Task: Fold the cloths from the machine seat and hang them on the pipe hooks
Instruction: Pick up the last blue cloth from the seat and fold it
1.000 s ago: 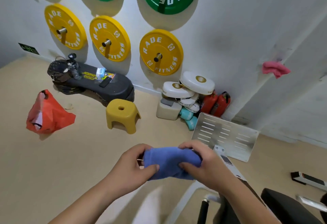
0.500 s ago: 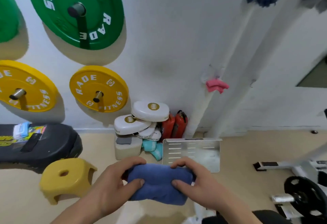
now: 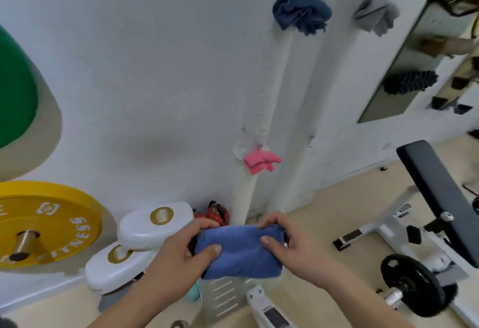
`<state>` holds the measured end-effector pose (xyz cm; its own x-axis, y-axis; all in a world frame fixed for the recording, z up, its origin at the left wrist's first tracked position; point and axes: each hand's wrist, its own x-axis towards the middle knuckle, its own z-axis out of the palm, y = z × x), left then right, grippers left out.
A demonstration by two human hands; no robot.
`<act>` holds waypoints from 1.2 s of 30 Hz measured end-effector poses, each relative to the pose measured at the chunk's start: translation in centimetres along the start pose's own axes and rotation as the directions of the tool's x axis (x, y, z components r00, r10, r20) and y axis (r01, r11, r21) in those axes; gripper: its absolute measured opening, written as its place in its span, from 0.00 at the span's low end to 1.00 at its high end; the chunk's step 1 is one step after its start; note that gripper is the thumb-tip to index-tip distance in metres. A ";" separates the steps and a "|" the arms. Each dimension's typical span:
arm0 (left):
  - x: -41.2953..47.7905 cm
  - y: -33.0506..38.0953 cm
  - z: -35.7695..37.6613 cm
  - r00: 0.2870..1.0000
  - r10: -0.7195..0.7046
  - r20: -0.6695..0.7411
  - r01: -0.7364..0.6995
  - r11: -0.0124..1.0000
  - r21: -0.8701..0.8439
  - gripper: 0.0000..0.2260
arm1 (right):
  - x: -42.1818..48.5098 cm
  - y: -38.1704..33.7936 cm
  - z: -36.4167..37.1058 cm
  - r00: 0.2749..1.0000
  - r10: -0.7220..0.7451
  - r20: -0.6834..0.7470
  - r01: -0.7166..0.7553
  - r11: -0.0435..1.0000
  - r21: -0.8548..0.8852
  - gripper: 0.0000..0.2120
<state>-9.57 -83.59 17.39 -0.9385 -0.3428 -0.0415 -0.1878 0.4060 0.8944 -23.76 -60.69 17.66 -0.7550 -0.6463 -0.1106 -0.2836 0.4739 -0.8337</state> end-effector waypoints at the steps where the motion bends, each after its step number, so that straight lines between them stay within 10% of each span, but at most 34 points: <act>1: 2.7 0.2 0.2 1.000 0.013 0.016 -0.013 1.000 -0.009 0.15 | 1.5 0.3 -1.0 1.000 0.020 -0.024 -0.019 1.000 0.009 0.11; 18: 40.2 12.1 16.0 0.898 0.149 0.415 -0.200 0.976 0.083 0.12 | 20.9 10.6 -23.4 0.867 0.182 -0.464 -0.198 0.980 0.014 0.19; 26: 52.6 13.1 27.3 0.956 -0.074 0.282 0.049 0.994 0.096 0.08 | 33.5 21.1 -32.9 0.769 0.218 -0.600 -0.237 0.970 0.049 0.12; 36: 62.4 7.3 36.0 0.975 -0.141 0.169 0.131 0.989 0.067 0.08 | 44.9 32.3 -33.8 0.811 0.145 -0.567 -0.191 0.981 -0.022 0.14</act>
<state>-79.95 -71.53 5.30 -0.9381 -0.2482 -0.2417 -0.3282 0.4134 0.8494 -86.74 -54.18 4.07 -0.9886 -0.1163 0.0958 -0.1469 0.6019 -0.7850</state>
